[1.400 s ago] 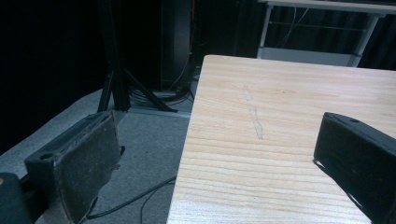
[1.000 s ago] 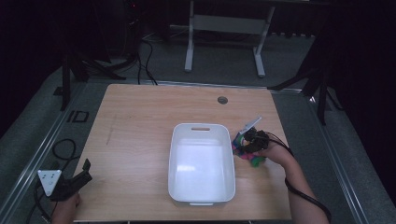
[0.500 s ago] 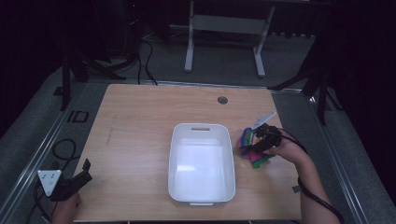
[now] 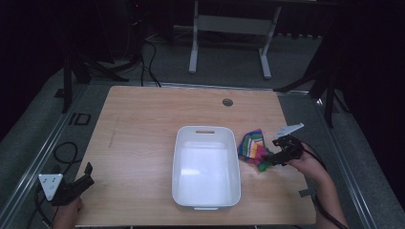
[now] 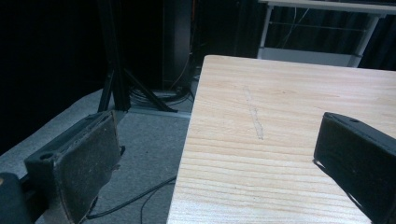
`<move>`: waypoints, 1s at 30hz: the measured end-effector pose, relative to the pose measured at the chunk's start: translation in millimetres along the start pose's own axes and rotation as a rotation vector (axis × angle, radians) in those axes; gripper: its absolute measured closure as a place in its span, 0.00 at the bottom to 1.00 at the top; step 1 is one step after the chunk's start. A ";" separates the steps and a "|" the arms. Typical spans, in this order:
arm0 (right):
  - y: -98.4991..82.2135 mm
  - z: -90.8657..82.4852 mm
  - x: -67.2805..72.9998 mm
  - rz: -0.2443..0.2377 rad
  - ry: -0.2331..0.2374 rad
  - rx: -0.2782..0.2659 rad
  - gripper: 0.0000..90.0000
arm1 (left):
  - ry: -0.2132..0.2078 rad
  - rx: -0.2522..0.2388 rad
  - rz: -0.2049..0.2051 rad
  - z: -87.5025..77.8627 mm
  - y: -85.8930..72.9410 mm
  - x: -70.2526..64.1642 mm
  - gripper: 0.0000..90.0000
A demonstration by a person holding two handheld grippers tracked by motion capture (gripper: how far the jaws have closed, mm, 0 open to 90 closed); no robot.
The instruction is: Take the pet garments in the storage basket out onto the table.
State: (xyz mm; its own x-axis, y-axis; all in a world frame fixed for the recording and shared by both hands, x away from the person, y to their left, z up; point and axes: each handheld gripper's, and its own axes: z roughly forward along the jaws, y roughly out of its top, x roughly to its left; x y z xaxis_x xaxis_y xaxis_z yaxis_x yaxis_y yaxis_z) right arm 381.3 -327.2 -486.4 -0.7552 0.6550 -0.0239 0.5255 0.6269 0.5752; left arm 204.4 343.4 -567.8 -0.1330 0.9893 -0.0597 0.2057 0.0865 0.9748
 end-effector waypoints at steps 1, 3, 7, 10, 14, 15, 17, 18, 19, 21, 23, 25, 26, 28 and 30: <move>-8.1 -1.1 -0.8 0.022 -0.006 -0.015 0.15 | 0.000 0.000 0.001 0.0 0.0 0.0 0.01; -21.3 -1.7 -2.3 0.061 -0.001 -0.038 0.15 | 0.001 0.000 0.001 0.0 0.0 -0.1 0.01; -44.4 -3.8 -4.1 0.128 -0.022 -0.081 0.15 | 0.002 -0.001 0.001 0.0 0.0 -0.3 0.01; -60.4 -6.6 -5.4 0.189 -0.049 -0.134 0.14 | 0.003 -0.001 0.002 -0.1 -0.1 -0.3 0.01; -76.4 -10.9 -3.5 0.252 -0.098 -0.202 0.14 | 0.004 0.000 0.001 -0.1 0.0 -0.4 0.01; -80.2 -11.8 -2.3 0.270 -0.106 -0.219 0.14 | 0.003 -0.001 0.001 -0.1 -0.1 -0.3 0.01; -87.0 -12.5 1.1 0.298 -0.132 -0.245 0.14 | 0.003 -0.001 0.001 -0.1 -0.1 -0.3 0.01; -90.1 -12.7 3.1 0.303 -0.159 -0.258 0.14 | 0.003 -0.001 0.002 -0.1 -0.1 -0.3 0.01; -93.4 -13.0 5.2 0.315 -0.181 -0.281 0.14 | 0.003 -0.002 0.001 -0.1 -0.1 -0.3 0.01; -99.4 -13.8 9.4 0.321 -0.234 -0.311 0.14 | 0.002 -0.002 0.000 -0.2 -0.1 -0.3 0.01; -105.0 -15.9 12.4 0.330 -0.268 -0.330 0.14 | 0.003 -0.003 0.002 -0.2 -0.2 -0.4 0.01; -110.9 -18.7 14.6 0.353 -0.300 -0.363 0.14 | 0.003 -0.003 0.002 -0.2 -0.2 -0.5 0.01; -113.8 -19.7 15.5 0.362 -0.314 -0.373 0.14 | 0.003 -0.003 0.002 -0.2 -0.2 -0.4 0.01; -120.1 -20.7 18.6 0.386 -0.358 -0.393 0.14 | 0.003 -0.003 0.000 -0.2 -0.1 -0.4 0.01; -125.4 -21.1 20.7 0.407 -0.390 -0.411 0.14 | 0.004 -0.003 0.000 -0.2 -0.2 -0.4 0.01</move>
State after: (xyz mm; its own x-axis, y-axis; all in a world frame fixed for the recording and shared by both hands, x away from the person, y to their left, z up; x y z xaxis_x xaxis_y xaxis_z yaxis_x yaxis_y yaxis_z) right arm 291.5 -401.1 -541.8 -0.2937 0.9558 0.0118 0.4878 0.1392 0.8618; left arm 204.2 342.9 -567.9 -0.1369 0.9889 -0.0584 0.2027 0.0856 0.9755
